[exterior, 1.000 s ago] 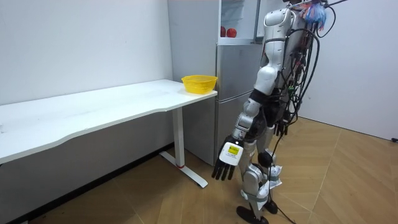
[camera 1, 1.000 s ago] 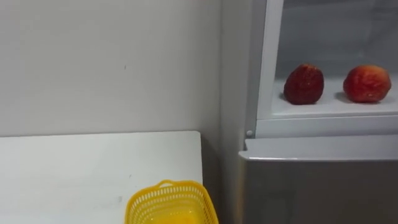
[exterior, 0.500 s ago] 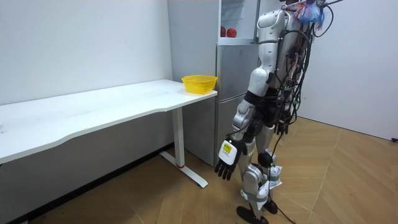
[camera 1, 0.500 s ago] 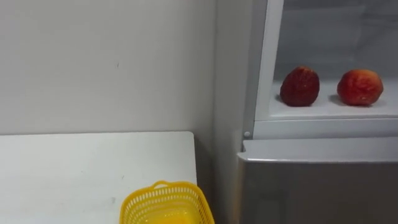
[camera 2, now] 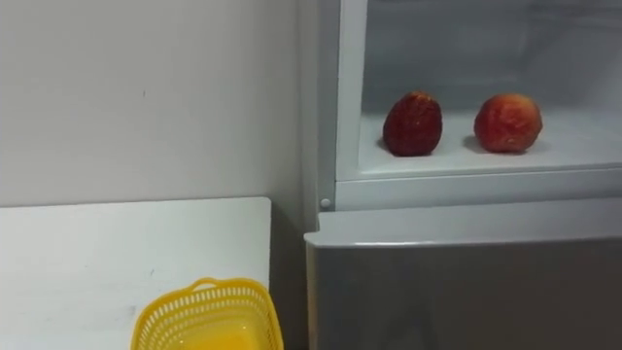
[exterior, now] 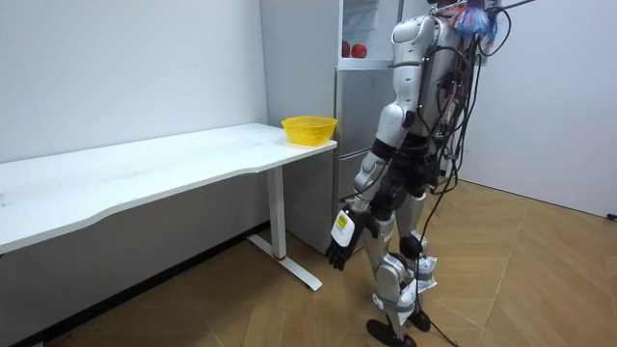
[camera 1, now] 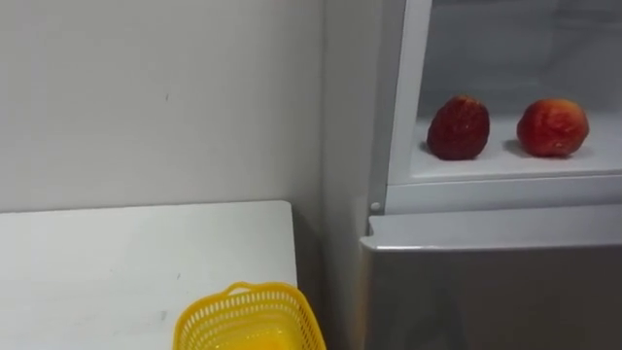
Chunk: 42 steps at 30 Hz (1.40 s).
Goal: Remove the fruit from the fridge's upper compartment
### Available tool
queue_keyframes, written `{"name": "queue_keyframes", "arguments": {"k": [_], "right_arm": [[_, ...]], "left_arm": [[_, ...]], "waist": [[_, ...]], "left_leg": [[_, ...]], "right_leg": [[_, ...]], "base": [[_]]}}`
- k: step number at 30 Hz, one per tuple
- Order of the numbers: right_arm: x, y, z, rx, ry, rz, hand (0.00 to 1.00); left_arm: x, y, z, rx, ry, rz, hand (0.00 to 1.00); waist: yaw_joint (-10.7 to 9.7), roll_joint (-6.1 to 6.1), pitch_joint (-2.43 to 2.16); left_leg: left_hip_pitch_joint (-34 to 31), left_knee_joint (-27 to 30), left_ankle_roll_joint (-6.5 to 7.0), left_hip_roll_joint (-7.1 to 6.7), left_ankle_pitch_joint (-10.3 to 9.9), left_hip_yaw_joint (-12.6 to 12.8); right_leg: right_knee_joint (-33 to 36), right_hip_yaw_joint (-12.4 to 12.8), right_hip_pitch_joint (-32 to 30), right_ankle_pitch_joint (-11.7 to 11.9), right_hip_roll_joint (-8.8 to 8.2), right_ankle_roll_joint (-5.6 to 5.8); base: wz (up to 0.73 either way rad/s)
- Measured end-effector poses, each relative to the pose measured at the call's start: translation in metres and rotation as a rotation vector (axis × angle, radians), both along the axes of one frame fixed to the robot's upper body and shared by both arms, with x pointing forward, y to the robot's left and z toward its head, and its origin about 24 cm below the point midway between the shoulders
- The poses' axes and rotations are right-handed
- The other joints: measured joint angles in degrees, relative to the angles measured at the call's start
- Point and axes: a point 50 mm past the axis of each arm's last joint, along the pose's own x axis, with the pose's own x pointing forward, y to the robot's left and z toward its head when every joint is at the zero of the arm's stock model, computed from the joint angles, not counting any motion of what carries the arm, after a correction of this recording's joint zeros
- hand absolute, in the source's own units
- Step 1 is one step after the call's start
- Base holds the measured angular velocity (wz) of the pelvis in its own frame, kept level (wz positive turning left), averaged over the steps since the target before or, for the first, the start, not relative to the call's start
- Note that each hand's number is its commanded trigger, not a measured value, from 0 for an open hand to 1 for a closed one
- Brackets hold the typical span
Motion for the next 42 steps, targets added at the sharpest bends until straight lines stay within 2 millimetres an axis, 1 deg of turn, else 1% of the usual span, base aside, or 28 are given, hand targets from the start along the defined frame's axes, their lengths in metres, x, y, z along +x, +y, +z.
{"name": "queue_keyframes", "arguments": {"k": [2,4,5,6,7,8,9,10,11,12,13,14,15,16,17,18,19,20,21,22,23,25,27,30,33,36,38,42], "right_arm": [[0.01,0.0,0.005,-0.019,-0.057,0.007,0.0],[0.028,-0.003,0.016,-0.049,-0.159,0.009,0.0],[0.035,-0.003,0.021,-0.059,-0.195,0.008,0.0],[0.046,-0.003,0.031,-0.08,-0.272,0.013,0.0],[0.057,-0.002,0.045,-0.101,-0.367,0.028,0.0],[0.062,-0.002,0.053,-0.114,-0.414,0.036,0.0],[0.072,0.002,0.07,-0.134,-0.514,0.054,0.0],[0.079,0.005,0.087,-0.146,-0.611,0.071,0.0],[0.081,0.006,0.092,-0.151,-0.639,0.074,0.0],[0.078,0.006,0.096,-0.162,-0.655,0.067,0.0],[0.075,0.007,0.105,-0.183,-0.687,0.086,0.0],[0.076,0.009,0.111,-0.194,-0.711,0.103,0.0],[0.079,0.013,0.126,-0.21,-0.774,0.131,0.0],[0.084,0.017,0.145,-0.226,-0.858,0.156,0.0],[0.087,0.019,0.155,-0.232,-0.907,0.164,0.0],[0.092,0.023,0.175,-0.246,-1.005,0.176,0.0],[0.095,0.027,0.191,-0.256,-1.093,0.185,0.0],[0.096,0.029,0.198,-0.263,-1.133,0.188,0.0],[0.097,0.032,0.213,-0.281,-1.209,0.192,0.0],[0.097,0.035,0.227,-0.31,-1.274,0.2,0.0],[0.096,0.036,0.233,-0.325,-1.301,0.202,0.0],[0.094,0.04,0.25,-0.349,-1.395,0.201,0.0],[0.094,0.043,0.257,-0.359,-1.44,0.198,0.0],[0.097,0.053,0.267,-0.407,-1.496,0.25,0.0],[0.102,0.057,0.274,-0.43,-1.55,0.252,0.0],[0.106,0.058,0.282,-0.438,-1.597,0.251,0.0],[0.108,0.06,0.285,-0.433,-1.616,0.245,0.0],[0.112,0.066,0.287,-0.379,-1.645,0.236,0.0]], "left_arm": [[0.0,0.0,0.0,-0.001,-0.006,-0.003,0.0],[0.002,0.0,0.001,-0.004,-0.026,-0.015,0.0],[0.001,0.0,0.001,-0.005,-0.029,-0.021,0.0],[0.002,0.001,0.002,-0.003,-0.035,-0.029,0.0],[0.003,0.003,0.002,0.001,-0.042,-0.033,0.0],[0.004,0.003,0.003,0.003,-0.047,-0.034,0.0],[0.004,0.003,0.003,0.007,-0.051,-0.035,0.0],[0.005,0.003,0.003,0.007,-0.057,-0.037,0.0],[0.006,0.003,0.003,0.007,-0.061,-0.038,0.0],[0.008,0.003,0.003,0.006,-0.072,-0.047,0.0],[0.008,0.002,0.004,0.0,-0.086,-0.052,0.0],[0.007,0.001,0.004,-0.003,-0.089,-0.053,0.0],[0.006,0.001,0.003,-0.007,-0.092,-0.047,0.0],[0.007,0.001,0.003,-0.009,-0.099,-0.047,0.0],[0.005,0.001,0.003,-0.012,-0.099,-0.045,0.0],[0.006,0.0,0.002,-0.009,-0.095,-0.04,0.0],[0.004,0.0,0.001,-0.009,-0.089,-0.034,0.0],[0.003,-0.001,0.001,-0.012,-0.088,-0.031,0.0],[0.001,-0.002,0.001,-0.017,-0.089,-0.024,0.0],[-0.001,-0.001,0.0,-0.018,-0.084,-0.023,0.0],[-0.002,-0.001,0.0,-0.019,-0.08,-0.023,0.0],[-0.006,0.001,0.0,-0.02,-0.069,-0.015,0.0],[-0.007,0.001,0.0,-0.022,-0.065,-0.018,0.0],[-0.01,-0.001,-0.001,-0.029,-0.048,-0.04,0.0],[-0.011,-0.001,-0.001,-0.028,-0.043,-0.044,0.0],[-0.012,-0.001,-0.001,-0.032,-0.038,-0.048,0.0],[-0.014,-0.001,-0.001,-0.036,-0.032,-0.048,0.0],[-0.012,-0.001,-0.001,-0.055,-0.03,-0.054,0.0]], "waist": [[-0.2,-0.01,-0.03],[-0.3,-0.15,-0.22],[-0.5,-0.13,-0.21],[-1.1,-0.08,-0.22],[-1.2,-0.13,-0.23],[-1.3,-0.11,-0.24],[-1.1,-0.01,-0.25],[-1.3,-0.02,-0.25],[-1.5,-0.03,-0.24],[-1.6,-0.08,-0.3],[-1.8,0.13,-0.28],[-1.9,0.07,-0.19],[-2.0,0.34,-0.23],[-2.0,0.67,-0.34],[-2.1,0.88,-0.43],[-2.6,1.04,-0.43],[-3.3,1.0,-0.6],[-3.4,1.04,-0.67],[-3.3,0.87,-0.74],[-3.4,0.78,-0.7],[-3.4,0.73,-0.69],[-3.4,0.22,-0.65],[-3.1,-0.12,-0.55],[-2.9,-0.41,-0.42],[-2.0,-0.48,-0.64],[-1.5,-0.47,-0.74],[-1.5,-0.41,-0.75],[0.1,-0.19,-0.74]], "left_leg": [[0.0,0.0,0.0,-0.01,0.0,0.1],[0.0,0.0,0.0,-0.03,0.0,0.1],[0.1,0.0,0.0,-0.03,0.0,0.1],[0.2,0.2,0.0,-0.04,0.0,0.5],[0.1,0.5,0.0,-0.03,0.0,0.6],[0.1,0.6,0.0,-0.02,0.0,0.7],[0.2,0.6,0.0,0.03,0.0,1.1],[0.2,0.6,0.0,0.15,0.0,1.7],[0.1,0.6,0.0,0.19,0.0,1.7],[0.2,0.6,-0.01,0.27,0.0,2.0],[0.3,0.4,-0.01,0.34,0.0,2.3],[0.2,0.4,-0.02,0.4,0.0,2.4],[-0.1,0.4,-0.02,0.53,0.0,2.8],[-0.6,0.4,-0.02,0.7,0.0,3.7],[-0.8,0.4,-0.03,0.76,0.0,3.8],[-0.8,0.4,-0.04,0.82,0.0,4.0],[-0.7,0.4,-0.04,0.84,0.0,4.3],[-0.7,0.4,-0.04,0.86,0.0,4.6],[-0.6,0.4,-0.04,0.91,0.0,5.0],[-0.6,0.4,-0.04,0.92,0.0,5.0],[-0.6,0.4,-0.04,0.92,0.0,5.0],[-0.6,0.3,-0.04,0.93,0.0,5.1],[-0.8,0.1,-0.04,1.0,0.0,5.1],[-1.0,-0.3,-0.03,1.09,0.0,5.0],[-1.1,-0.3,0.0,1.13,-0.1,4.9],[-1.1,-0.2,0.0,1.12,-0.1,4.8],[-1.3,-0.2,0.01,1.09,-0.1,4.5],[-1.8,-0.1,-0.03,1.16,-0.1,4.0]], "right_leg": [[0.0,0.3,0.0,0.0,0.02,0.0],[0.0,0.7,-0.1,0.1,0.03,0.1],[0.0,0.8,-0.1,0.1,0.02,0.12],[0.1,0.7,-0.1,0.1,-0.01,0.13],[0.1,0.8,-0.1,0.1,-0.03,0.13],[0.2,0.9,-0.2,0.1,-0.03,0.13],[0.2,1.5,-0.3,0.1,0.08,0.12],[0.2,1.9,-0.5,0.1,0.21,0.04],[0.1,2.1,-0.5,0.2,0.29,0.04],[0.1,2.4,-0.5,0.2,0.4,0.01],[0.1,2.5,-0.6,0.3,0.42,-0.06],[0.2,2.7,-0.8,0.4,0.46,-0.1],[0.7,3.5,-1.6,0.4,0.63,-0.17],[1.2,4.2,-2.7,0.5,0.75,-0.28],[1.3,4.3,-3.0,0.6,0.82,-0.36],[1.2,4.4,-3.0,0.8,0.93,-0.36],[1.2,4.5,-2.9,0.8,0.98,-0.36],[1.2,4.6,-2.9,0.8,1.0,-0.36],[1.2,5.0,-2.9,0.8,1.06,-0.35],[1.3,5.0,-3.0,0.8,1.08,-0.34],[1.4,5.0,-3.1,0.8,1.08,-0.34],[1.9,5.1,-3.4,0.8,1.08,-0.32],[2.0,5.2,-3.7,0.9,1.18,-0.29],[2.0,5.5,-3.9,1.2,1.46,-0.23],[2.0,5.4,-3.9,1.5,1.51,-0.24],[1.9,5.2,-3.9,1.6,1.47,-0.23],[1.9,4.5,-3.8,1.6,1.39,-0.23],[1.9,3.9,-3.8,1.7,1.47,-0.41]], "base": [[-0.07],[-0.07],[-0.05],[0.0],[0.0],[-0.12],[-0.19],[-0.17],[-0.11],[-0.09],[-0.15],[-0.28],[-0.39],[-0.38],[-0.24],[-0.04],[0.0],[-0.06],[-0.09],[-0.07],[0.0],[0.0],[0.0],[0.0],[0.0],[0.02],[0.08],[0.05]]}}
